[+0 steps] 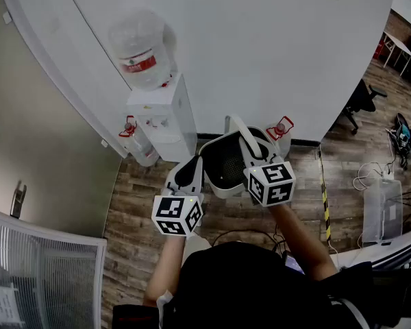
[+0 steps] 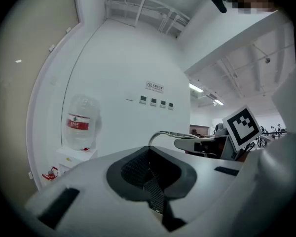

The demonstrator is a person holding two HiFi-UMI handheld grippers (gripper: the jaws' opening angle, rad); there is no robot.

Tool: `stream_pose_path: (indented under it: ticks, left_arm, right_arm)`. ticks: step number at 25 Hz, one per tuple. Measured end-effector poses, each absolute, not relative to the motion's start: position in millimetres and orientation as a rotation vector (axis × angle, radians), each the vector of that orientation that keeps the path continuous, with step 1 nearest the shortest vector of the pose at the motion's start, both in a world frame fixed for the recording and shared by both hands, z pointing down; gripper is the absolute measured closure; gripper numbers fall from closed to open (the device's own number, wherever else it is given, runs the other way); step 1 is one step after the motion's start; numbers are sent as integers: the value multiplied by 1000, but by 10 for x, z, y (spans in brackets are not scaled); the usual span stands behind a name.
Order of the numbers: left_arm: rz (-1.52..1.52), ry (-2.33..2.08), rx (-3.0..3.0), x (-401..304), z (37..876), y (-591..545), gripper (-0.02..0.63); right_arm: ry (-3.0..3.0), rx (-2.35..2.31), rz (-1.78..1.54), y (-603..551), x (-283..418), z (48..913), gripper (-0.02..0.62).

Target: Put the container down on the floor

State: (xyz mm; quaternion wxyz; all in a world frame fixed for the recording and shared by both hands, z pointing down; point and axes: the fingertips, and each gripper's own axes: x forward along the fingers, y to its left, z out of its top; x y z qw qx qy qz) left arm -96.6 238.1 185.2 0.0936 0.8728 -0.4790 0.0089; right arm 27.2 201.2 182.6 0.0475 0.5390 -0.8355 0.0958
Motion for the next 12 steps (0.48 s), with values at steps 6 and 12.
stream_pose_path:
  ticks: [6,12]
  left_arm:
    - [24,-1418,2583,-945,1864,2392,592]
    - [0,-1431,2579,-950,1820,2404,592]
  right_arm:
    - [-2549,1634,298,2032,264,1841,568]
    - [-2551,1643,309,2046,297,1849,568]
